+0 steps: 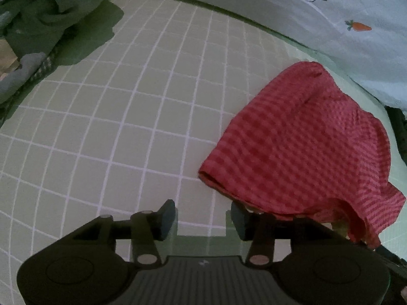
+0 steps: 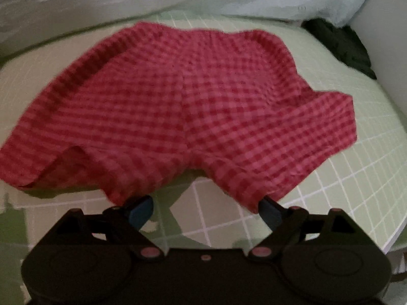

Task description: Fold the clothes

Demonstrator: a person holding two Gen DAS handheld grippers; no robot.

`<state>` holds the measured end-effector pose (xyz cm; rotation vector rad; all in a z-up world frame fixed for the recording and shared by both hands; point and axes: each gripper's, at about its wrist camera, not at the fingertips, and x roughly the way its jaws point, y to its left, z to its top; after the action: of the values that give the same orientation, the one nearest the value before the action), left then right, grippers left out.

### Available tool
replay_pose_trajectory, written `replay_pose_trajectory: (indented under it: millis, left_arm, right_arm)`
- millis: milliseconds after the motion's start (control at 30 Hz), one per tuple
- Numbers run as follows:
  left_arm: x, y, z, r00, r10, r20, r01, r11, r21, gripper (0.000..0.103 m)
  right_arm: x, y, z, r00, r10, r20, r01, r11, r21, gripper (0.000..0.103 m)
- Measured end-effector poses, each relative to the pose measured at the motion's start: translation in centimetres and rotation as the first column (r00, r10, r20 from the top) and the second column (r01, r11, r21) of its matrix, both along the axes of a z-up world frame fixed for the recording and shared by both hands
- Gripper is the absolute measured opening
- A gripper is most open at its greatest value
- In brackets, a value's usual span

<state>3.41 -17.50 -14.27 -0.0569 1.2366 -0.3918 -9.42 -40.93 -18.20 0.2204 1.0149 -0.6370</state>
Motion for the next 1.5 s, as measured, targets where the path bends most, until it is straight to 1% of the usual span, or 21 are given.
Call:
replay_pose_trajectory:
  millis: [200,333,400,500,533,633,667,733,800,900,967,1000,1033,1067,1133,1200,1300,1400,1433,1467,1500]
  left_arm:
    - [-1.8,-3.2,1.2,0.999,0.003,0.053,-0.003,1.0,0.004,0.059]
    - [-3.8,-5.8,1.7,0.994,0.054,0.094,-0.054,0.999,-0.006,0.064]
    - [-5.2,-7.3,1.7,0.989,0.101,0.106,-0.1,0.995,-0.016,0.064]
    - [-7.9,-9.4,1.8,0.979,0.173,0.106,-0.171,0.985,-0.026,0.064]
    - [-8.9,-10.1,1.8,0.976,0.188,0.112,-0.186,0.982,-0.028,0.064]
    - [-12.0,-12.1,2.0,0.965,0.221,0.144,-0.221,0.975,-0.015,0.071]
    - [-12.9,-12.6,2.0,0.961,0.235,0.143,-0.236,0.972,-0.008,0.072]
    - [-14.7,-13.6,2.4,0.958,0.243,0.15,-0.246,0.969,0.004,0.074]
    - [-15.8,-14.5,2.7,0.955,0.245,0.165,-0.251,0.968,0.02,0.079]
    - [-17.0,-15.7,3.2,0.952,0.246,0.18,-0.259,0.964,0.054,0.079]
    - [-17.2,-16.3,3.4,0.951,0.249,0.185,-0.266,0.961,0.071,0.079]
    - [-17.3,-16.5,3.5,0.949,0.255,0.188,-0.272,0.96,0.073,0.079]
    - [-17.4,-16.7,3.6,0.946,0.262,0.188,-0.28,0.957,0.072,0.079]
    - [-17.4,-16.9,3.6,0.945,0.269,0.188,-0.286,0.956,0.069,0.079]
    - [-17.4,-17.1,3.6,0.941,0.282,0.186,-0.298,0.952,0.065,0.079]
    - [-17.4,-17.4,3.6,0.939,0.291,0.184,-0.307,0.95,0.061,0.079]
    - [-17.3,-17.6,3.4,0.94,0.292,0.179,-0.306,0.95,0.057,0.079]
    - [-17.0,-17.2,2.9,0.938,0.303,0.166,-0.317,0.946,0.067,0.079]
    - [-16.9,-17.0,2.7,0.938,0.306,0.162,-0.32,0.945,0.071,0.079]
    - [-16.6,-16.7,2.5,0.938,0.309,0.157,-0.323,0.944,0.072,0.079]
    - [-16.3,-16.3,2.4,0.937,0.314,0.151,-0.327,0.942,0.07,0.079]
  right_arm:
    - [-1.3,-0.9,2.7,0.99,0.032,0.138,-0.025,0.998,-0.05,0.092]
    - [-3.0,-3.9,3.8,0.976,0.047,0.214,-0.038,0.998,-0.047,0.094]
    - [-4.1,-6.1,4.1,0.967,0.065,0.246,-0.054,0.997,-0.05,0.095]
    - [-5.4,-10.2,3.0,0.974,0.081,0.211,-0.066,0.995,-0.078,0.096]
    - [-5.9,-12.2,2.4,0.98,0.067,0.186,-0.053,0.995,-0.079,0.096]
    - [-7.1,-18.2,0.8,0.987,0.001,0.16,0.007,0.999,-0.05,0.095]
    - [-7.4,-20.2,0.2,0.988,-0.017,0.152,0.023,0.999,-0.037,0.093]
    - [-7.5,-23.2,-0.7,0.994,-0.013,0.109,0.014,1.0,-0.013,0.085]
    - [-7.5,-24.9,-1.1,0.994,0.017,0.11,-0.016,1.0,-0.008,0.085]
    - [-7.2,-26.7,-1.8,0.992,0.053,0.113,-0.054,0.999,0.002,0.085]
    - [-6.9,-27.6,-2.3,0.99,0.073,0.119,-0.076,0.997,0.023,0.08]
    - [-6.7,-28.1,-2.5,0.989,0.081,0.125,-0.086,0.996,0.038,0.073]
    - [-6.8,-28.3,-2.5,0.986,0.09,0.14,-0.099,0.993,0.062,0.061]
    - [-6.9,-28.4,-2.6,0.983,0.099,0.155,-0.113,0.99,0.085,0.054]
    - [-7.1,-28.2,-2.4,0.975,0.139,0.172,-0.157,0.983,0.096,0.021]
    - [-7.7,-27.6,-2.1,0.965,0.185,0.183,-0.205,0.974,0.096,0.003]
    - [-9.3,-27.8,-0.5,0.961,0.15,0.231,-0.196,0.962,0.19,0.003]
    - [-11.9,-28.0,2.0,0.946,0.077,0.315,-0.179,0.933,0.312,0.003]
    - [-12.6,-27.9,2.2,0.948,0.054,0.314,-0.166,0.925,0.341,0.003]
    - [-13.1,-27.8,1.9,0.957,0.041,0.286,-0.144,0.926,0.349,0.003]
    - [-13.1,-27.6,1.0,0.971,0.046,0.233,-0.124,0.935,0.332,0.003]
